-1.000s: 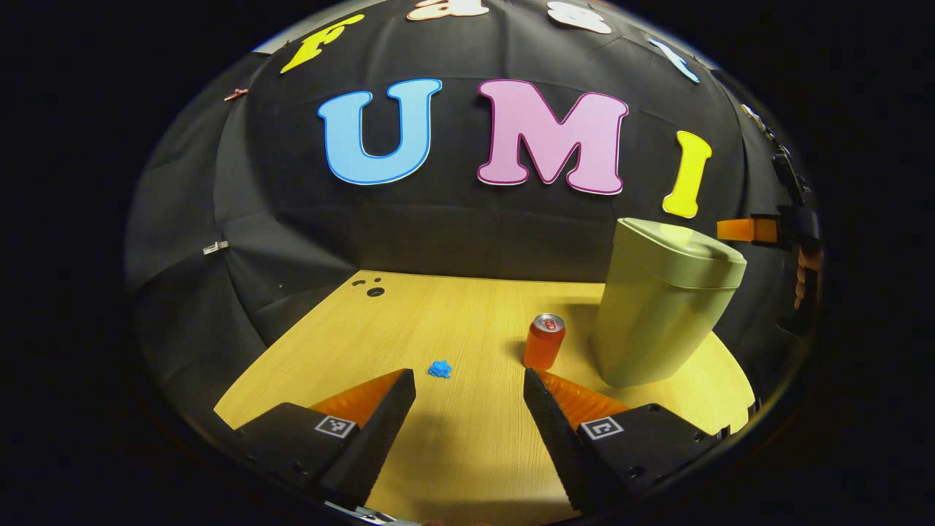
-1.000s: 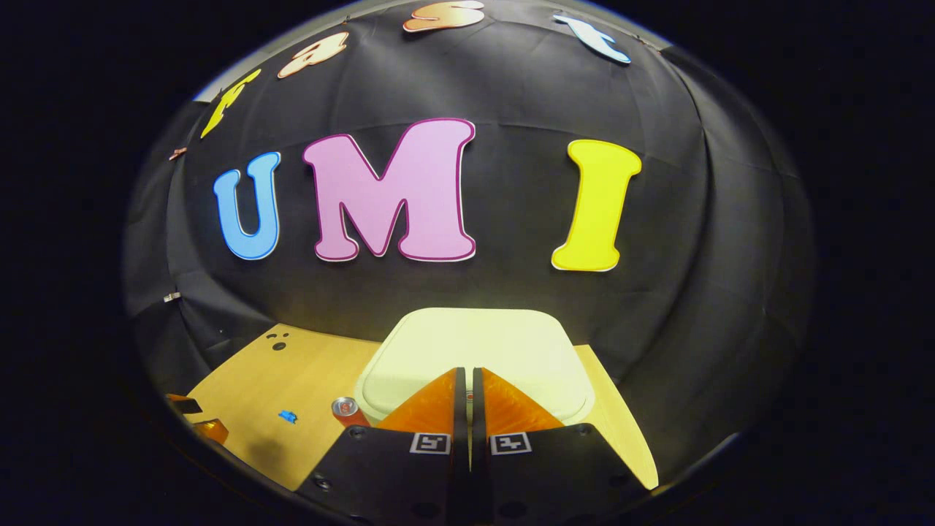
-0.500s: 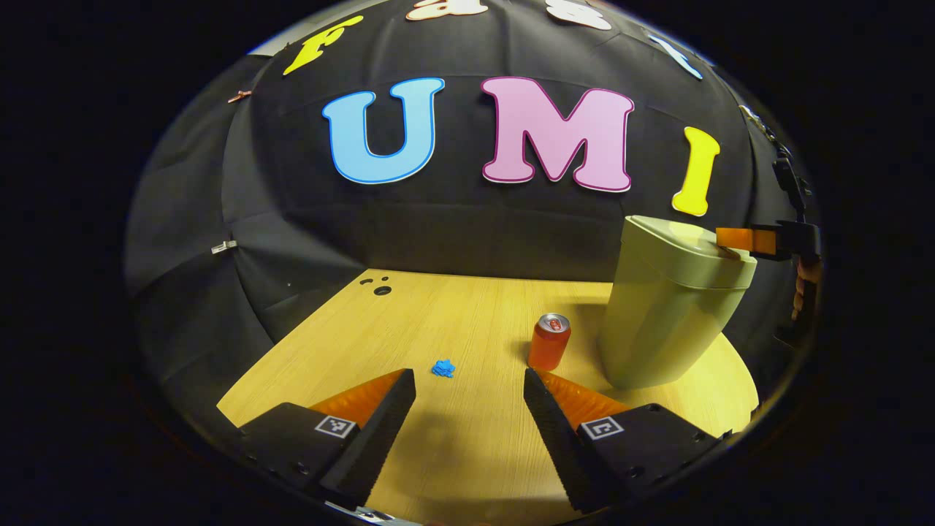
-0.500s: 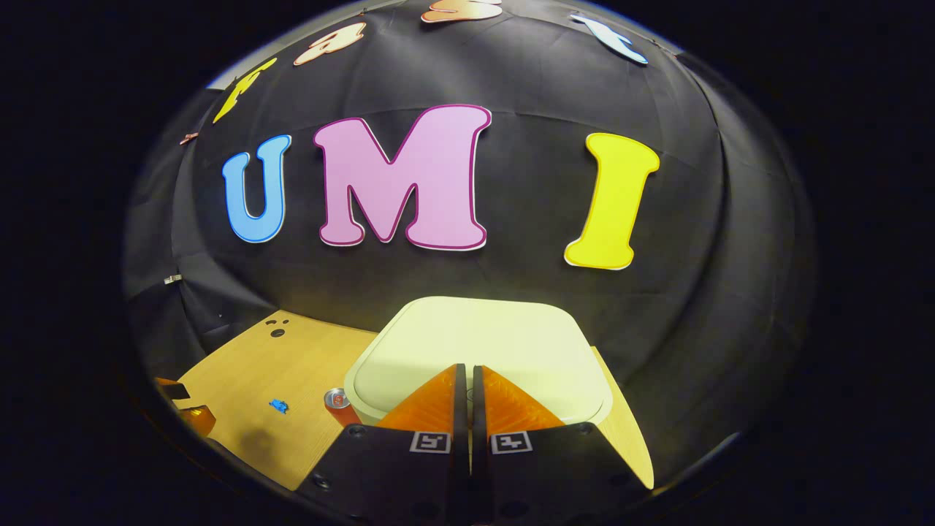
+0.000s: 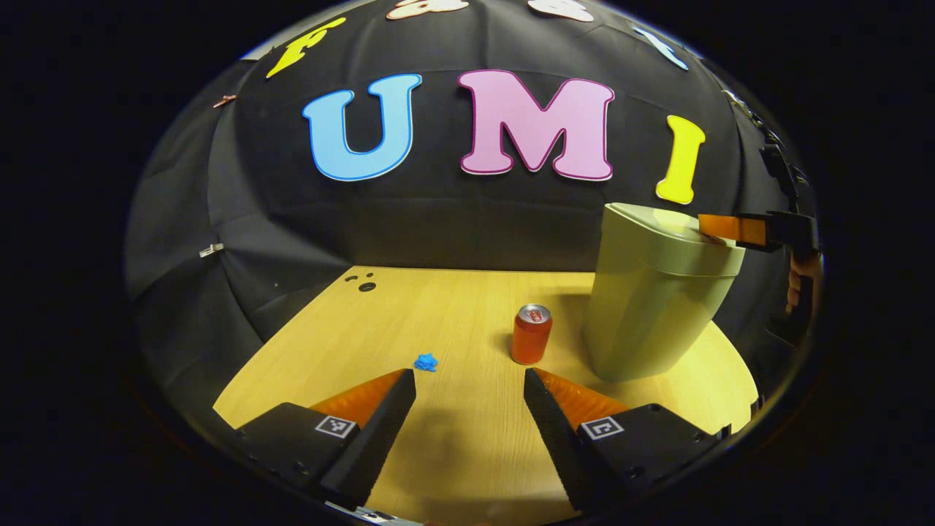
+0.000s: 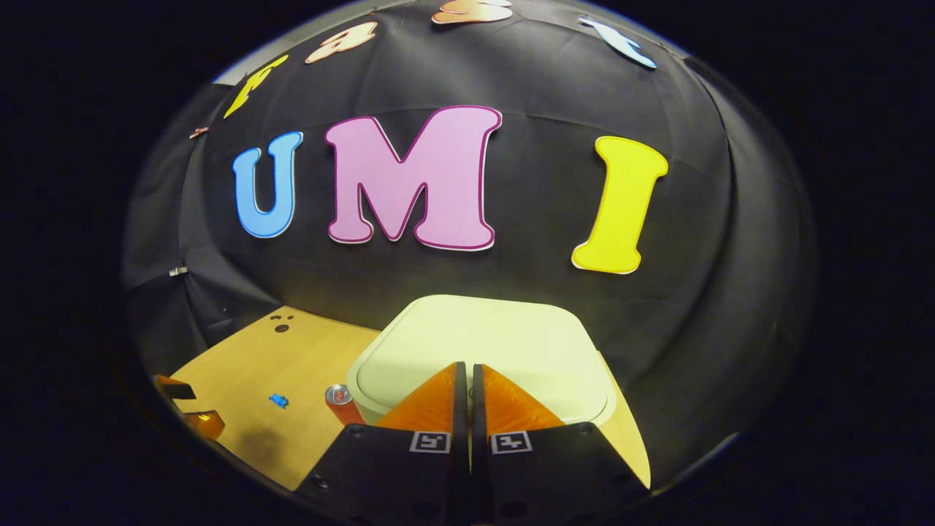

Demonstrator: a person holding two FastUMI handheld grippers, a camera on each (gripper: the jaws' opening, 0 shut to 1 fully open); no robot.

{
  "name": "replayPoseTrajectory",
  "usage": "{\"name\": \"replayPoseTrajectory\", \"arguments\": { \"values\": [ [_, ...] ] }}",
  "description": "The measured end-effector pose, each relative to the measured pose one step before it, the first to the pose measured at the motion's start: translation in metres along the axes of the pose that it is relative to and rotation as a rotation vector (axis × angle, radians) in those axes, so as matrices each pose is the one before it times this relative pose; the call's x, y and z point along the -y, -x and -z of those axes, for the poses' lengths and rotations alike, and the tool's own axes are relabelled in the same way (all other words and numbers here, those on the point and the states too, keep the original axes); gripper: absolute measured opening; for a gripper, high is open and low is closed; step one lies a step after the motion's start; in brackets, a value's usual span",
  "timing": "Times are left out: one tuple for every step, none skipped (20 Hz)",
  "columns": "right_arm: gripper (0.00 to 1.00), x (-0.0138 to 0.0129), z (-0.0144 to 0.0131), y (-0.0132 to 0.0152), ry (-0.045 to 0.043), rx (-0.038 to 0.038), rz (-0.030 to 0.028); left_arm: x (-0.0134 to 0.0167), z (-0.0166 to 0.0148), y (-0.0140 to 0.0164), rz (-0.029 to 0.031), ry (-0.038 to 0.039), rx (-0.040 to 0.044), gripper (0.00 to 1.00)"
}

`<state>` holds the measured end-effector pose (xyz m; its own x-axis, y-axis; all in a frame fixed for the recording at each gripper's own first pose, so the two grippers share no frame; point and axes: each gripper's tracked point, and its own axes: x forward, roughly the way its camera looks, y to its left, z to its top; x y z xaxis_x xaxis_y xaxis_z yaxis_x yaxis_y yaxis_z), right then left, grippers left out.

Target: Press the lid of the desktop garbage bin to open it, pick up the crumpled paper on the desktop and throw it into the bin, then pick up the pop can on the desktop and drop it into the bin, and finally close the garbage bin lid.

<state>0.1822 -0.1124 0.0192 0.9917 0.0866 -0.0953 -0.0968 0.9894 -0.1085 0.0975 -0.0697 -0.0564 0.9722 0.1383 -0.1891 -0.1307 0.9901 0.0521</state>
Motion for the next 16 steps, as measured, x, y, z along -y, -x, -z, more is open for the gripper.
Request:
{"name": "replayPoseTrajectory", "arguments": {
  "values": [
    [0.06, 0.00000, -0.00632, 0.00037, -0.00267, 0.02346, -0.00614, 0.00074, -0.00143, -0.00090, -0.00156, -0.00810, -0.00001, 0.96],
    [0.05, -0.00010, 0.00171, -0.00049, 0.01163, -0.00764, -0.00694, 0.00200, -0.00351, 0.00024, 0.00426, -0.00564, 0.00822, 0.96],
    [0.05, 0.00151, -0.00087, 0.00098, 0.00626, -0.00419, -0.00452, 0.00342, -0.00299, 0.00147, 0.01144, -0.00426, 0.01128, 0.95],
    [0.05, 0.00243, -0.00092, 0.00212, -0.00425, 0.00270, 0.00545, 0.00356, -0.00286, 0.00256, 0.01386, -0.00897, 0.00805, 0.95],
    [0.05, 0.00052, -0.00469, 0.00517, -0.01211, 0.01104, 0.00650, 0.00104, -0.00074, 0.00242, 0.01189, -0.01499, 0.00745, 0.95],
    [0.08, -0.00001, -0.00872, 0.00812, -0.01211, 0.02576, 0.01226, -0.00023, -0.00439, 0.00338, 0.01144, -0.01594, 0.01419, 0.95],
    [0.05, 0.00081, -0.00826, 0.00694, -0.00603, 0.02656, 0.01660, -0.00156, -0.00521, 0.00248, 0.00814, -0.01384, 0.01800, 0.95],
    [0.05, -0.00031, -0.00846, 0.00701, -0.00195, 0.02678, 0.01763, -0.00285, -0.00478, 0.00164, 0.00443, -0.00774, 0.01668, 0.95],
    [0.05, -0.00194, -0.00546, 0.00723, 0.00022, 0.01404, 0.01325, -0.00239, -0.00196, 0.00173, 0.00716, 0.00230, 0.00952, 0.95],
    [0.05, -0.00235, -0.00381, 0.00755, -0.00077, 0.00825, 0.00920, -0.00038, -0.00173, 0.00113, 0.01331, 0.01149, 0.00394, 0.95],
    [0.05, -0.00278, -0.00031, 0.00802, 0.00036, -0.00819, 0.00373, -0.00030, 0.00052, 0.00094, 0.01299, 0.01281, -0.00102, 0.95],
    [0.05, -0.00326, 0.00123, 0.00880, -0.00044, -0.00945, 0.00364, -0.00123, -0.00106, 0.00338, 0.01223, 0.01032, 0.00368, 0.95],
    [0.05, -0.00227, -0.00082, 0.00908, 0.00384, -0.00279, 0.00559, -0.00136, -0.00089, 0.00361, 0.01210, 0.00494, 0.01141, 0.95],
    [0.05, -0.00105, -0.00043, 0.00900, 0.00715, 0.00104, 0.00930, -0.00173, -0.00162, 0.00479, 0.00913, -0.00127, 0.01296, 0.95],
    [0.05, -0.00139, -0.00049, 0.00857, 0.00376, 0.00123, 0.00811, -0.00293, 0.00145, 0.00342, 0.00688, -0.00342, 0.01155, 0.95],
    [0.05, -0.00171, 0.00128, 0.00738, -0.00098, -0.00064, 0.00421, -0.00227, 0.00220, 0.00460, 0.00791, -0.00016, 0.00846, 0.95]
  ]
}}
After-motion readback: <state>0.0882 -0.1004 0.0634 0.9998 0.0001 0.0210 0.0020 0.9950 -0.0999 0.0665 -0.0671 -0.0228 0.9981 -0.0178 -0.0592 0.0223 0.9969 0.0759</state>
